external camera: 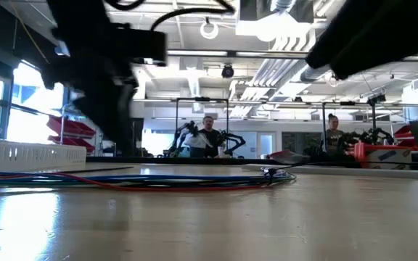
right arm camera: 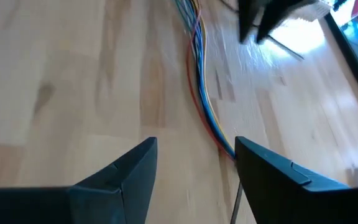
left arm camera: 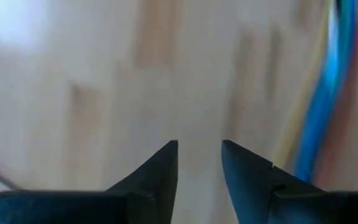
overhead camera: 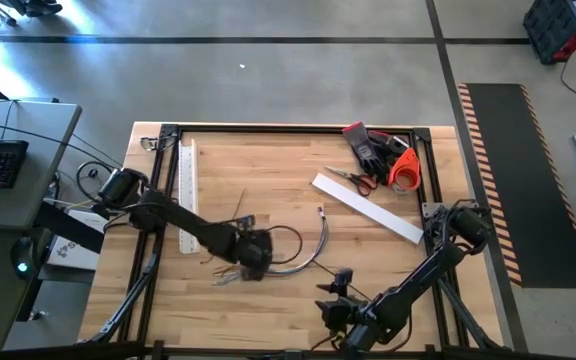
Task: Ziptie cables
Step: Wrap the zip tie on the cable
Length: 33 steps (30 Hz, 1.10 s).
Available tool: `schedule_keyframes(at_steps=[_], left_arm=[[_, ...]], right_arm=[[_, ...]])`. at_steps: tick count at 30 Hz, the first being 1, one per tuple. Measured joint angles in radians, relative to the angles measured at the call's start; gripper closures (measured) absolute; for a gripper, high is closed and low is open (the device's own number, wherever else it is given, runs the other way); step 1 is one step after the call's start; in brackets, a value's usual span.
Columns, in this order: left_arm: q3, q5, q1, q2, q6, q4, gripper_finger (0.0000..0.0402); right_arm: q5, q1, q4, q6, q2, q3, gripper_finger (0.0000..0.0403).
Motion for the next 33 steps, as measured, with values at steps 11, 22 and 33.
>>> schedule_keyframes(at_steps=[11, 22, 33], left_arm=[[0.000, 0.135, -0.340, -0.100, -0.501, -0.392, 0.0281], [-0.191, 0.167, -0.406, -0.096, -0.599, -0.341, 0.0304], [-0.306, 0.155, -0.402, -0.107, -0.563, -0.191, 0.0320]], right_arm=[[0.030, 0.001, 0.047, -0.002, 0.000, -0.024, 0.0203], [0.026, 0.003, 0.098, -0.027, 0.000, -0.027, 0.0203], [0.026, 0.005, 0.111, -0.020, 0.000, -0.027, 0.0203]])
